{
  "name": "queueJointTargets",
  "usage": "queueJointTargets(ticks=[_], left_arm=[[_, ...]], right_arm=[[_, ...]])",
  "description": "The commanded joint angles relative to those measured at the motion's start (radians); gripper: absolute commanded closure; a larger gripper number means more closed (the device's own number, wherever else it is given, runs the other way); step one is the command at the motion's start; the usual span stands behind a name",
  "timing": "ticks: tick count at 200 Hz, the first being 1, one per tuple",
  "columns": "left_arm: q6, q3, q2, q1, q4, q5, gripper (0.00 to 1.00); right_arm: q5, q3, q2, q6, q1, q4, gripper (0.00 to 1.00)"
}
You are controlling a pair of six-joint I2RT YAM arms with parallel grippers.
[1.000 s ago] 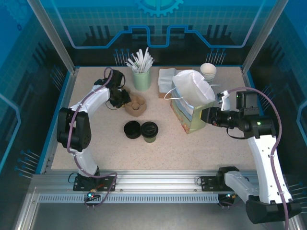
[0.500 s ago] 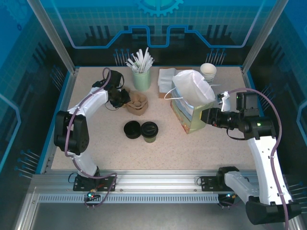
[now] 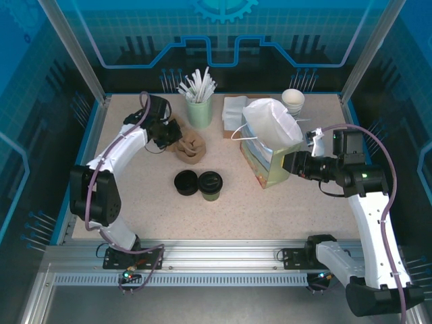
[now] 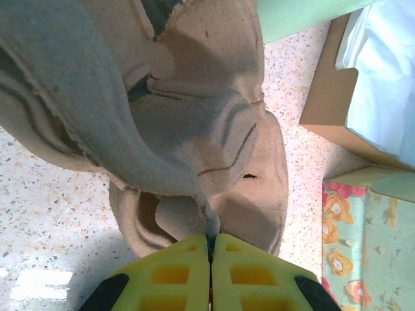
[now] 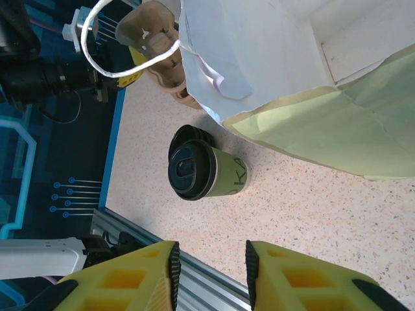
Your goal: Pack the takeout coffee
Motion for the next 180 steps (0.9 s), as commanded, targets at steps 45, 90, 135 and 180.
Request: queueJointTargets(ticks=[45,90,135,180], left_arm=[[0.002,-0.021,-0.126,0.013,0.078,0.096,0.95],[0.028,0.001,-0.252,0.016,0.067,0.151,0.95],[0.101,0.041,-0.424,0.010,0.052,0.260,0.96],[0.153,0.041,-0.557,-0.036,0.104,0.434,0.98]], right_arm=[[-0.041,0.093,0.012,0.009,-0.021,0.028,0.66],[-0.111,0.139,0.013,0.017,-0.023,0.080,0.66],[-0.224,0.189,0.013,0.029,-0.022,0.183,0.66],[-0.345,0.232,0.040,0.052,0.004,0.280,0.64]])
